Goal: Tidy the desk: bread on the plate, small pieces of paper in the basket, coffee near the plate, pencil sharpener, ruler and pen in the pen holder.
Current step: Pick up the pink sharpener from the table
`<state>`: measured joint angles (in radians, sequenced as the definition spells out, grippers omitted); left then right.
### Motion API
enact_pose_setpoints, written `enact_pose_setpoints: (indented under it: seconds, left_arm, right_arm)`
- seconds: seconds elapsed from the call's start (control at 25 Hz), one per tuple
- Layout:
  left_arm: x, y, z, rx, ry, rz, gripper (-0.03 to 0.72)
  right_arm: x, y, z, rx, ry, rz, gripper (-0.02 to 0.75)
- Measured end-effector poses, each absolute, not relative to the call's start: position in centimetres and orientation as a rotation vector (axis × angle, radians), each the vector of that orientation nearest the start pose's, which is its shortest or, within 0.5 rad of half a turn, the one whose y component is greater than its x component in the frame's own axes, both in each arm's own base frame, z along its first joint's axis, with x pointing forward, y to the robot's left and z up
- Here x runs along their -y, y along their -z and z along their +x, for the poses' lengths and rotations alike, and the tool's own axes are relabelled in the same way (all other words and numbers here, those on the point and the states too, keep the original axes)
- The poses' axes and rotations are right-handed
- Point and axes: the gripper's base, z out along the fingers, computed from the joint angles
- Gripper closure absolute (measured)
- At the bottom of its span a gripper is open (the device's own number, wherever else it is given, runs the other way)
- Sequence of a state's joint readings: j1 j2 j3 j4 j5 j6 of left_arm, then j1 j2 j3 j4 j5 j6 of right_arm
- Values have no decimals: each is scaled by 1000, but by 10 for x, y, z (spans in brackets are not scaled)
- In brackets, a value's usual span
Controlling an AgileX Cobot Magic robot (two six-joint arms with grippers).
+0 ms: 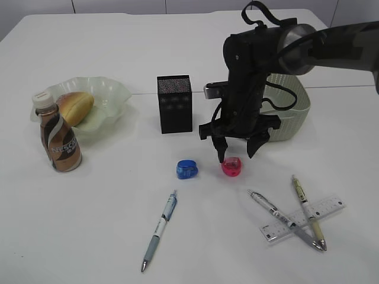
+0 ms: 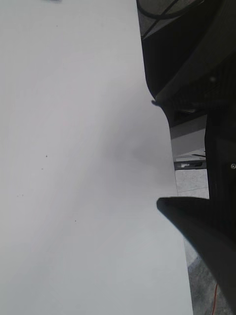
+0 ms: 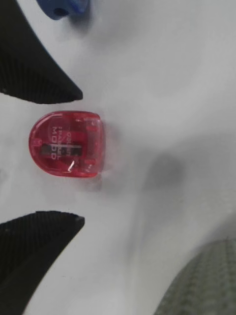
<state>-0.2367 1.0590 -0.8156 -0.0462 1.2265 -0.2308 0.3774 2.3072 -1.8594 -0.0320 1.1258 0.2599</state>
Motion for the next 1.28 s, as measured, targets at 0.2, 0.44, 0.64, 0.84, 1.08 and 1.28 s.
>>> enact_pose_setpoints:
  seconds: [0.2, 0.44, 0.64, 0.84, 1.08, 1.28]
  left_arm:
    - [42, -281, 158, -2966, 127, -8, 272]
    - [41, -281, 158, -2964, 112, -4, 272]
    - [41, -281, 158, -2964, 111, -3, 272]
    - [41, -281, 158, -2964, 108, -3, 272]
    - [40, -281, 158, -2963, 101, -1, 272]
    - [40, -281, 158, -2963, 100, 0, 272]
  right_arm:
    - [-171, -144, 437, -3049, -9, -193, 239]
    - [-172, -140, 437, -3058, -20, -185, 239]
    - [-172, -132, 437, -3072, -15, -182, 239]
    - [-172, -122, 437, -3093, -7, -182, 239]
    - [-173, -122, 437, -3094, -11, -181, 240]
    - [-173, -122, 437, -3096, -12, -177, 240]
